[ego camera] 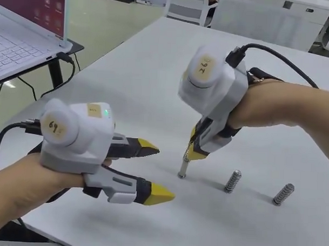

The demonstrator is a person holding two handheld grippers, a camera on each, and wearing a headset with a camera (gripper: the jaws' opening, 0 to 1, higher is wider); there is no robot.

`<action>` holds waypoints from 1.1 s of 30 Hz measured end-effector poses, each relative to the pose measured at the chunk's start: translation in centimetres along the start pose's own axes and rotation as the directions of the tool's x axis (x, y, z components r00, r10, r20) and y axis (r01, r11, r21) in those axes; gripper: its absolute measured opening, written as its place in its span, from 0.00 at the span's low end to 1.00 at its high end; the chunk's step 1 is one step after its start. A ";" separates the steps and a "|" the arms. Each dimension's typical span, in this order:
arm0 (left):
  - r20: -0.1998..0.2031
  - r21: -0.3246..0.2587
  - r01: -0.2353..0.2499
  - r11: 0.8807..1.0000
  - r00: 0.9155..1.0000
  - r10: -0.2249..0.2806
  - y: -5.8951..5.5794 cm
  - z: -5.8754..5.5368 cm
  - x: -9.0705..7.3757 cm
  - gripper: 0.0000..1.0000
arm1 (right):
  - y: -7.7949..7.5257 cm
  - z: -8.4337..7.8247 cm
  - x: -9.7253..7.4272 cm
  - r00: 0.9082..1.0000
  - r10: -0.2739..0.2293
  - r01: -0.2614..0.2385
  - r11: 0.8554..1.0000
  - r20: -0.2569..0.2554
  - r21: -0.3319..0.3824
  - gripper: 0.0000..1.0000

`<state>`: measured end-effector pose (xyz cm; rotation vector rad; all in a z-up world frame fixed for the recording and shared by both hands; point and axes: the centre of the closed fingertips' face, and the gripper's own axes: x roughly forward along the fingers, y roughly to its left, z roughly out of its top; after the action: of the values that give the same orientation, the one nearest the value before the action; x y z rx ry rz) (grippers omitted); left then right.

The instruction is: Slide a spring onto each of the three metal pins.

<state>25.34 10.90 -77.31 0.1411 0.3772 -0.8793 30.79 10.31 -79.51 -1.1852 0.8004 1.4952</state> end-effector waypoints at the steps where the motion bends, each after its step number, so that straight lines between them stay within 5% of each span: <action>1: 0.001 0.001 0.000 1.000 1.000 0.000 0.0 0.0 0.0 0.51 | -0.1 -0.1 0.2 1.000 0.001 -0.001 1.000 -0.007 0.000 0.09; 33: -0.006 0.002 -0.009 1.000 1.000 0.009 0.2 -0.1 -0.1 0.51 | 0.6 -1.5 4.2 0.997 0.042 -0.041 0.999 -0.069 0.015 0.09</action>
<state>25.39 11.16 -77.34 0.1469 0.3815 -0.8704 30.63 10.08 -84.02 -1.2225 0.8861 1.4869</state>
